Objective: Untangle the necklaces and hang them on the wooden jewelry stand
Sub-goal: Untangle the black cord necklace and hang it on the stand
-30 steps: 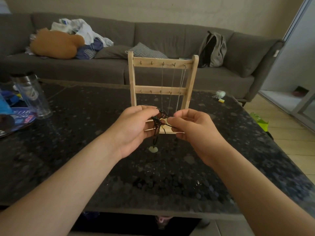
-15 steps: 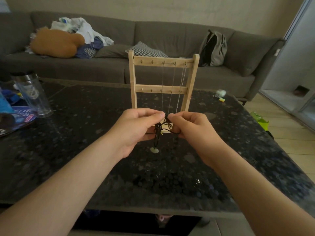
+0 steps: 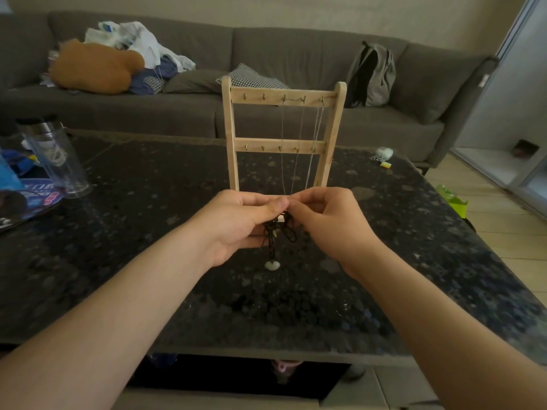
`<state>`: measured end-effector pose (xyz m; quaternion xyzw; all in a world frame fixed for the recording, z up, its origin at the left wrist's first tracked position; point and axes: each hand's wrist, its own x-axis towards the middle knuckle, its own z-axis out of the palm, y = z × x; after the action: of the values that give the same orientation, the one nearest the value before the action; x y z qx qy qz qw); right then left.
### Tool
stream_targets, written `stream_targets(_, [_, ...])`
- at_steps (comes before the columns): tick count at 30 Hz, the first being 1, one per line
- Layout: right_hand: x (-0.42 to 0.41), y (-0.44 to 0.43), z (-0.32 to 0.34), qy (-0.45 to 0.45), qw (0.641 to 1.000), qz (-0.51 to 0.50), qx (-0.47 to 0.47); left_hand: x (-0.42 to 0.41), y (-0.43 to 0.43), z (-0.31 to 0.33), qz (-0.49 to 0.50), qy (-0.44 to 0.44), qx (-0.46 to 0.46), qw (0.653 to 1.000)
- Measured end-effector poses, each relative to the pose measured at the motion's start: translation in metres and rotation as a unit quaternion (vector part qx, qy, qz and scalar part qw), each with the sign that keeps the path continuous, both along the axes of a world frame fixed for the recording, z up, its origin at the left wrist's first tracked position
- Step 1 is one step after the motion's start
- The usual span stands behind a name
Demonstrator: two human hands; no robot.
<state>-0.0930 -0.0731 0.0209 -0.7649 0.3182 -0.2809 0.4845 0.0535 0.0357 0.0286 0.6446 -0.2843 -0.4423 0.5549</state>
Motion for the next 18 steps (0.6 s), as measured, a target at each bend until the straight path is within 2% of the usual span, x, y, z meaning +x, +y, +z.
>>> stream_targets(3, [0.0004, -0.0027, -0.0005, 0.009, 1.000, -0.009, -0.008, 0.0004, -0.0001, 0.0004, -0.005, 0.015, -0.010, 1.000])
stream_targets(10, [-0.0027, -0.0008, 0.0019, -0.016, 0.998, 0.058, 0.019, 0.0007, -0.0014, -0.0032, 0.042, -0.030, -0.009, 0.999])
stream_targets(14, [-0.0020, -0.0005, 0.0013, -0.011, 0.998, 0.059, -0.020, 0.0031, -0.0025, -0.0043, 0.043, -0.060, 0.006, 0.997])
stream_targets(18, [0.0027, -0.0027, -0.0035, 0.007, 0.997, 0.020, -0.076, 0.0023, -0.0039, -0.0036, 0.022, -0.038, 0.002, 0.999])
